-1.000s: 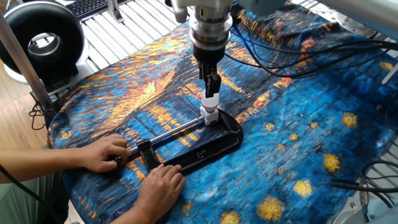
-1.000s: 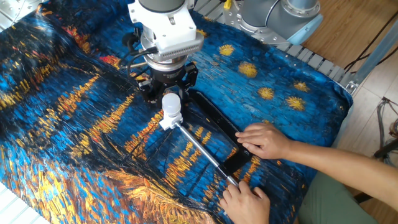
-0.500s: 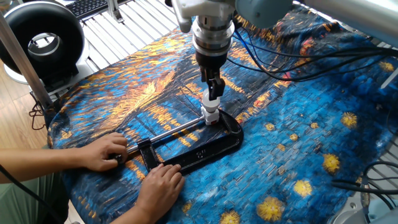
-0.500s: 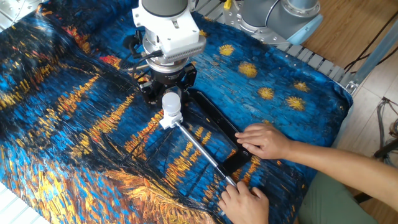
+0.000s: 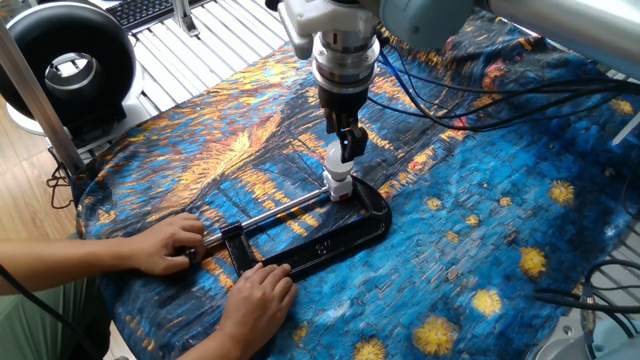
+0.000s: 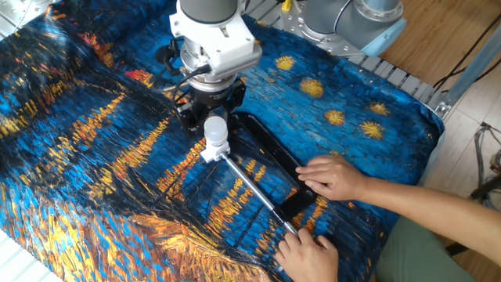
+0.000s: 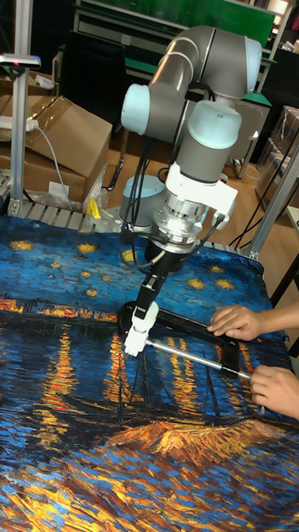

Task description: Install the light bulb by rotating it

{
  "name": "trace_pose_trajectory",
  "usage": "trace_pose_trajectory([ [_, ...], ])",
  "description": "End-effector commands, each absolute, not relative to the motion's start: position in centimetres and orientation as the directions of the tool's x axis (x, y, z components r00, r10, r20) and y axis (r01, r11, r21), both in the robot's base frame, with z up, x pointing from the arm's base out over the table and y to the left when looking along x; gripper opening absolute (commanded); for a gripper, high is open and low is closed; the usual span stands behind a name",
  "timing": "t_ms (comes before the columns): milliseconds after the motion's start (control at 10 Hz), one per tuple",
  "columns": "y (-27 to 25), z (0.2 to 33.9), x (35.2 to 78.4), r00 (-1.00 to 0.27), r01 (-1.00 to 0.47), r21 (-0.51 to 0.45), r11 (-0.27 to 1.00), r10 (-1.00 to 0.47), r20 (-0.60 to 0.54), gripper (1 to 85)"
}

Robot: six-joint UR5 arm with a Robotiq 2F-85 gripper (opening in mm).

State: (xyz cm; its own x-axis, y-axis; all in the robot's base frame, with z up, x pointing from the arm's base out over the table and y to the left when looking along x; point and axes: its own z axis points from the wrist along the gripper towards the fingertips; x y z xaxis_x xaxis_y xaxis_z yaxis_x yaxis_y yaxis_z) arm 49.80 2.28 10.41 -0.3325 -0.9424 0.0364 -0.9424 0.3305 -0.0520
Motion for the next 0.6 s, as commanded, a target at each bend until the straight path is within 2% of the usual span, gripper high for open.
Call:
trace_pose_trajectory([
  [0, 2.3, 10.1, 49.7, -0.315, -0.948, -0.055, 0.314, -0.949, 0.026, 62.0],
  [500, 3.4, 9.3, 50.0, -0.309, -0.949, -0.069, 0.308, -0.951, 0.007, 61.7],
])
